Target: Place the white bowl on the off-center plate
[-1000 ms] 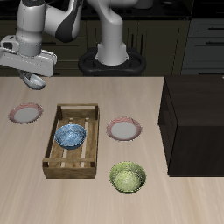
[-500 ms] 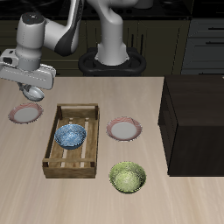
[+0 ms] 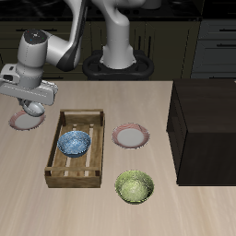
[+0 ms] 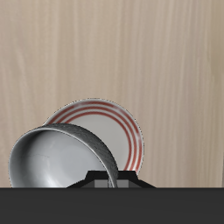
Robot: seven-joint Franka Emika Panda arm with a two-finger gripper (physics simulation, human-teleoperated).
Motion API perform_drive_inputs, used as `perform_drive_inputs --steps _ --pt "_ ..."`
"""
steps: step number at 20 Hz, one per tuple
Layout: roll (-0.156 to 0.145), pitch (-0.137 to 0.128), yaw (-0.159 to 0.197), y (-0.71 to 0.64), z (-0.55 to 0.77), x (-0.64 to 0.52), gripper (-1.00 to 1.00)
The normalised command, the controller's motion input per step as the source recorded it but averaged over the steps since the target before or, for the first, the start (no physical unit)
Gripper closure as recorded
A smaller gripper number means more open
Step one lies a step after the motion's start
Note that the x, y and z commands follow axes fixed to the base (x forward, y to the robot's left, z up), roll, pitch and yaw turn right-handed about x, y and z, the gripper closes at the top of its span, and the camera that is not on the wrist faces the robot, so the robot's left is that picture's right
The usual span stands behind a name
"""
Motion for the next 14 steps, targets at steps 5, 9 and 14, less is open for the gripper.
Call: perform_drive_inputs --steps 5,9,14 --pt "-0.018 0.050 0.011 -0.03 -0.35 0.02 1.00" --pt "-0.044 0.088 0.023 -0.05 -0.29 0.05 1.00" --pt "-0.032 0.042 0.001 -0.02 -0.07 0.00 -1.00"
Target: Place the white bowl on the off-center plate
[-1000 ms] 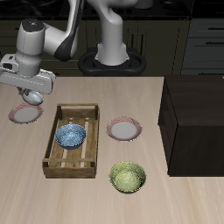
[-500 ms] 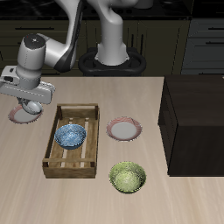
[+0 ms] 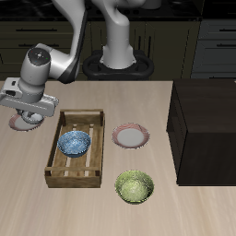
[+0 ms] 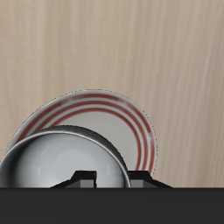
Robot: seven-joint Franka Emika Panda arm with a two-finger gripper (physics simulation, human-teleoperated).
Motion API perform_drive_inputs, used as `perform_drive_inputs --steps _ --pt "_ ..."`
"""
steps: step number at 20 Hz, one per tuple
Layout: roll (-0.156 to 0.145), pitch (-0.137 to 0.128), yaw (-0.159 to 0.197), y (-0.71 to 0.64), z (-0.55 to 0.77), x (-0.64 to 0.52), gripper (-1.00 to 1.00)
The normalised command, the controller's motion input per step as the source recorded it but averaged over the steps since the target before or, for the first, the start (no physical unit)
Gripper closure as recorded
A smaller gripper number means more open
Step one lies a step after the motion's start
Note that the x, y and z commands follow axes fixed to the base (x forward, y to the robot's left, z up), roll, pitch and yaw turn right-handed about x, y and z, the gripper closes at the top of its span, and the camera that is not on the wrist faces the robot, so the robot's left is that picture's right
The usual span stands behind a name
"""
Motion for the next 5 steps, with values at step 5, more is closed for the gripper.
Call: perform_drive_inputs --steps 5 --pt "0.006 0.003 0.009 0.03 0.04 -0.04 -1.00"
